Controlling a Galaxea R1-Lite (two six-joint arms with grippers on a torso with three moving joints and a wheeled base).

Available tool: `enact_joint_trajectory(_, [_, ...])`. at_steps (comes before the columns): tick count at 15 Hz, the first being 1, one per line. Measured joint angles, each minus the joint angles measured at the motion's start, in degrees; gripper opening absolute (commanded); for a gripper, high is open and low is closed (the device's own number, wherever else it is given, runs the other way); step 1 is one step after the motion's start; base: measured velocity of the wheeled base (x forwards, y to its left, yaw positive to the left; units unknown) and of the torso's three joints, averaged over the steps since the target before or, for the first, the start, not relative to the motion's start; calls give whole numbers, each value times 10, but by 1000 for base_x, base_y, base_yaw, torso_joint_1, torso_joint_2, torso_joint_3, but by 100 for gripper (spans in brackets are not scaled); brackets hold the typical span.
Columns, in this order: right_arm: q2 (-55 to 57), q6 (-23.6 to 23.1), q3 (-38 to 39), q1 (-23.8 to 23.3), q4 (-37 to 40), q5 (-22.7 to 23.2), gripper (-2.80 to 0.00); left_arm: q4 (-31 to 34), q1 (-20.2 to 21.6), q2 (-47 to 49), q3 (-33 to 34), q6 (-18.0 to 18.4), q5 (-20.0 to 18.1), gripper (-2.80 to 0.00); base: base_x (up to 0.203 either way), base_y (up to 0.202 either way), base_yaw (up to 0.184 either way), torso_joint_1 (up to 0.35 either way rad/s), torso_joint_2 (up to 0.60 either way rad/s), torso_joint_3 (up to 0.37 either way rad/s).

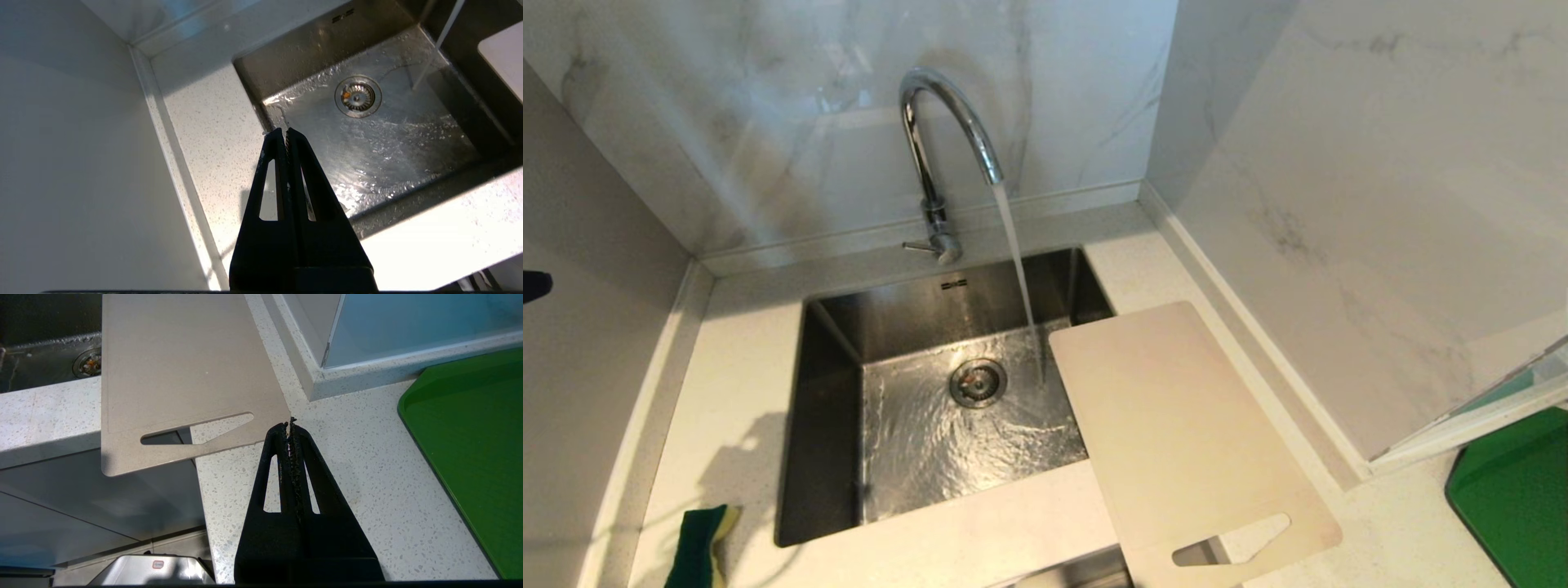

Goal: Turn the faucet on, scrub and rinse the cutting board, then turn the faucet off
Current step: Turn off the tap

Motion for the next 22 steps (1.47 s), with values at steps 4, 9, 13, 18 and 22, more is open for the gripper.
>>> enact_joint_trajectory(4, [0, 0, 0, 0, 0, 0, -280, 17, -8, 0, -5, 3, -24, -280, 0, 0, 0, 0, 0, 0])
enact_joint_trajectory(9, [0, 0, 0, 0, 0, 0, -280, 25, 10, 57, -41, 9, -49, -280, 0, 0, 0, 0, 0, 0])
enact_joint_trajectory(13, [0, 0, 0, 0, 0, 0, -280, 104, 61, 125, -131, 13, -106, -280, 0, 0, 0, 0, 0, 0])
enact_joint_trajectory(18, [0, 0, 0, 0, 0, 0, -280, 188, 62, 224, -241, 14, -111, -280, 0, 0, 0, 0, 0, 0])
enact_joint_trajectory(22, [0, 0, 0, 0, 0, 0, -280, 179, 43, 336, -308, 10, -95, -280, 0, 0, 0, 0, 0, 0])
